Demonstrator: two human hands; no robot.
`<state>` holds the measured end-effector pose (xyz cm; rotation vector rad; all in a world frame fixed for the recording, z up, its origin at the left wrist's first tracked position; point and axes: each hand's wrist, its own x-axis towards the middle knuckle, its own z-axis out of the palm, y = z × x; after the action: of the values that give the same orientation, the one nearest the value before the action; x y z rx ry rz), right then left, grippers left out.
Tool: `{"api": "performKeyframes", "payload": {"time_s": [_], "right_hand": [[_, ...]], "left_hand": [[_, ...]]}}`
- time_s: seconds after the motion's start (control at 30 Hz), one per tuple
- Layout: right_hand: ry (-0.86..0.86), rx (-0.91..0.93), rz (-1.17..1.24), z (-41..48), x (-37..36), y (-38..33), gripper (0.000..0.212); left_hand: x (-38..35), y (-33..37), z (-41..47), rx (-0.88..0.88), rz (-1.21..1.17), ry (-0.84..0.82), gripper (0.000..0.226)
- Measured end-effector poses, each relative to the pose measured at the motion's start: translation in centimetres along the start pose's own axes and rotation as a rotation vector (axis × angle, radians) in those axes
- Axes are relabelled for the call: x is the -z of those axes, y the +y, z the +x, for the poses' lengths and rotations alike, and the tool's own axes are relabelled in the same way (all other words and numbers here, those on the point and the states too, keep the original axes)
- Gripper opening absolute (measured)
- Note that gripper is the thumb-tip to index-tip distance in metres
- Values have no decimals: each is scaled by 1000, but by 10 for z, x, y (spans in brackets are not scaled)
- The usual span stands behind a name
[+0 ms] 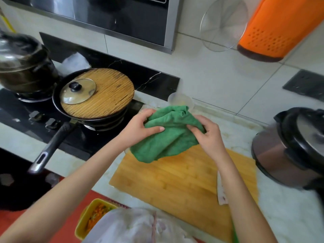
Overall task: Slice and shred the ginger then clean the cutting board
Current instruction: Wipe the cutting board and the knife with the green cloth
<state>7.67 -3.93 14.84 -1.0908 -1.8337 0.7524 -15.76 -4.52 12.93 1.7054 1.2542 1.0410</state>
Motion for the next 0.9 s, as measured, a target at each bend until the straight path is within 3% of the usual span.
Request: {"api": "performKeyframes", "payload": {"time_s": [0.07,0.17,0.27,0.33,0.43,0.5,0.53,0.6,0.73,0.9], "right_hand": [[-49,-32,18,3,6,-10,22],[-97,8,-192,10,16,-13,14],[-84,-30,-296,20,30,-13,20],[-120,-110,-319,26,49,-11,27],[-453,-362,-493,37,90,0,53],[-715,-540,-626,42,115,19,50],[-759,-591,-672,43,124,32,46],[-597,-589,-713,47,142,59,41],[-43,-446,-616,66,174,95,28],[19,-365,-648,64,174,158,37]], "left_hand": [[-4,-5,6,-40,175,-13,50],[-20,-4,18,-99,319,-54,59],[-47,6,32,-75,-3,-145,32],[-64,8,45,-77,-82,-177,24],[-85,0,73,-70,-40,-284,26],[-104,-8,93,-31,-22,-374,29],[-116,-11,103,-7,-13,-376,33],[-143,-10,123,24,-24,-289,31],[-176,6,178,36,-125,-63,26],[-208,-33,228,102,38,-80,18]]}}
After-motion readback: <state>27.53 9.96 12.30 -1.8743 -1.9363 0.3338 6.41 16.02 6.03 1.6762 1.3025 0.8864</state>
